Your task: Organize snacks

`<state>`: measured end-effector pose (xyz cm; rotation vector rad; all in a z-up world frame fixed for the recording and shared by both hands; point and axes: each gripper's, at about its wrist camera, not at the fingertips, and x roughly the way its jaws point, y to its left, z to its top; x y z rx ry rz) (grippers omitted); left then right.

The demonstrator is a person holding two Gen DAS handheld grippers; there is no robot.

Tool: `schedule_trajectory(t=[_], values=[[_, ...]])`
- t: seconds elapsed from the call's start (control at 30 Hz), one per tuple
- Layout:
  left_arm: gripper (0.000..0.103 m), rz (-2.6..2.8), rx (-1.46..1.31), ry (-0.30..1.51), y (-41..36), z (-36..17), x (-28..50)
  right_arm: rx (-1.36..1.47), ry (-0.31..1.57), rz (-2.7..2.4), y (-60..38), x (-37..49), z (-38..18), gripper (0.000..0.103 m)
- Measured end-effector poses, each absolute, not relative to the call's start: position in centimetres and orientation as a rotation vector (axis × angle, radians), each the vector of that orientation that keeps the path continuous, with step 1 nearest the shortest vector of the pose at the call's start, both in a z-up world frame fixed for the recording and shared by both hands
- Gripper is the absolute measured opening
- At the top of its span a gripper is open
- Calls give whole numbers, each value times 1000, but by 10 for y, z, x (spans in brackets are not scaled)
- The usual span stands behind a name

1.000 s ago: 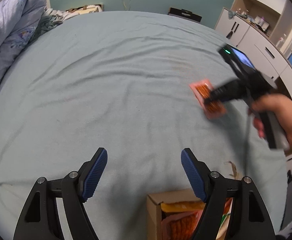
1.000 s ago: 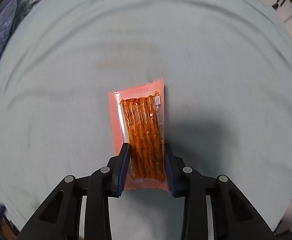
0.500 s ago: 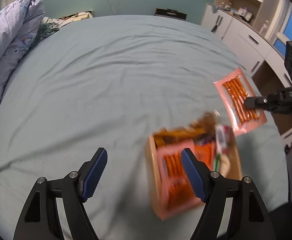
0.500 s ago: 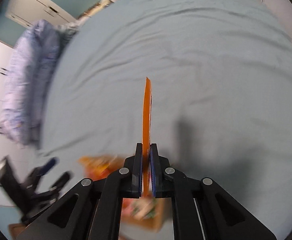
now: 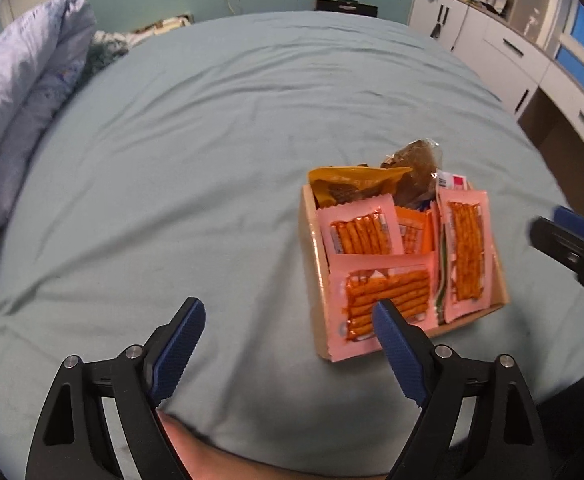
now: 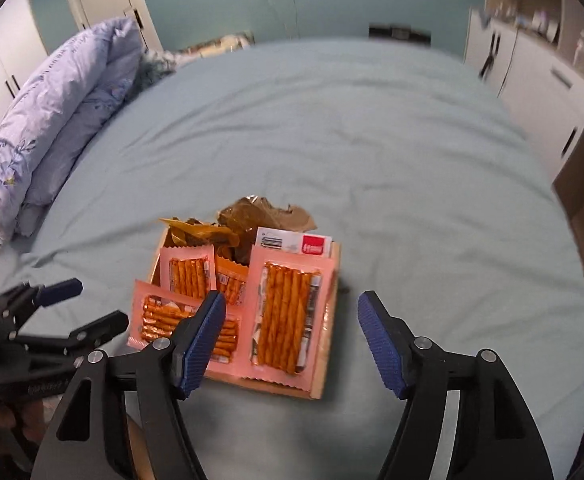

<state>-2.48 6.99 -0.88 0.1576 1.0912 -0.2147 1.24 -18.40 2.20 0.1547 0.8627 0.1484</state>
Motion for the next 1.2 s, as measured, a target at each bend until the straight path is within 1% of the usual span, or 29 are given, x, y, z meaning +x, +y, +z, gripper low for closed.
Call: schedule_trajectory(t=[0.07,0.13,0.17,0.2,0.3,0.37,0.47,0.63,1.2], values=[[90,-204,195,1073,64,-8,-30,192,846,122,-180,-7,14,68],[95,-195,236,1055,57,-7,-36,261,846,114,-177,-19,2,68],[99,-189,252,1048,54,-7,-38,284,848,110,-184,-25,-6,68],[100,-185,257,1044,52,-7,-40,289,857,92,-196,-37,-12,68],[100,-195,249,1040,43,-6,-47,289,906,12,-200,-56,-14,68],[100,-198,254,1035,38,-7,-51,270,903,17,-194,-50,-14,68],[100,-195,315,1025,28,-10,-56,141,873,29,-172,-45,-5,68],[100,-184,322,1023,28,-10,-57,47,888,19,-162,-55,-6,68],[100,-173,315,1024,30,-9,-55,13,909,3,-157,-57,-7,68]])
